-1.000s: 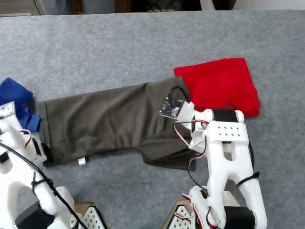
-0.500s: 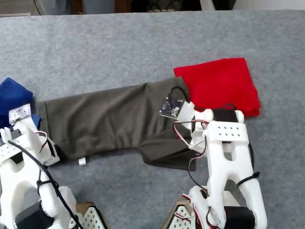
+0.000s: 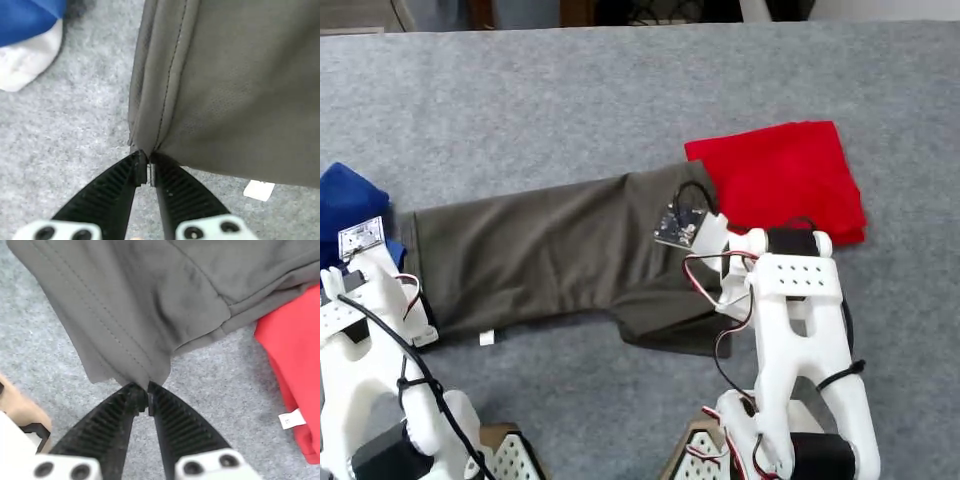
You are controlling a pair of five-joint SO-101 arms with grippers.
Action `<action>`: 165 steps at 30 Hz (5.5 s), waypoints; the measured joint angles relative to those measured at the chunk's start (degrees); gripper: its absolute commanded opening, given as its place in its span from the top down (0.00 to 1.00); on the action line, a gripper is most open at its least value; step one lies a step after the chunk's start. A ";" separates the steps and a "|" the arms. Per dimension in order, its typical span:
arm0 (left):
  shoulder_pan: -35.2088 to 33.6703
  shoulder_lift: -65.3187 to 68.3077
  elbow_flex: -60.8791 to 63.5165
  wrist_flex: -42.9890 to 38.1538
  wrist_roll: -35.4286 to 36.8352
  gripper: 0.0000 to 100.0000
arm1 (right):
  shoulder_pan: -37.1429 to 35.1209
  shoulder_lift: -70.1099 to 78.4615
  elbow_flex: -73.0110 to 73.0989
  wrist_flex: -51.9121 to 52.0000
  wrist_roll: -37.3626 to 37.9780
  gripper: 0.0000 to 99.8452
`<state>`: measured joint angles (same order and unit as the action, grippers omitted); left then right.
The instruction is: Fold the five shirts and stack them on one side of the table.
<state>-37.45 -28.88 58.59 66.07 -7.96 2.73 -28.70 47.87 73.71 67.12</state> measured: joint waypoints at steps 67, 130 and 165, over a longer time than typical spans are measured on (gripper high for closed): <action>7.21 0.00 -59.34 25.93 6.86 0.97 | -3.69 0.00 -50.73 5.36 -24.44 0.99; -3.69 -36.66 -100.22 34.73 7.38 0.97 | 3.69 -7.38 -101.54 -12.75 -30.42 0.99; 11.69 -0.18 -34.37 -25.41 7.38 0.97 | -8.26 39.03 -88.62 -1.93 -28.66 0.99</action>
<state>-25.76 -29.05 24.22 40.66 -0.57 -5.54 10.33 -40.75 71.78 38.46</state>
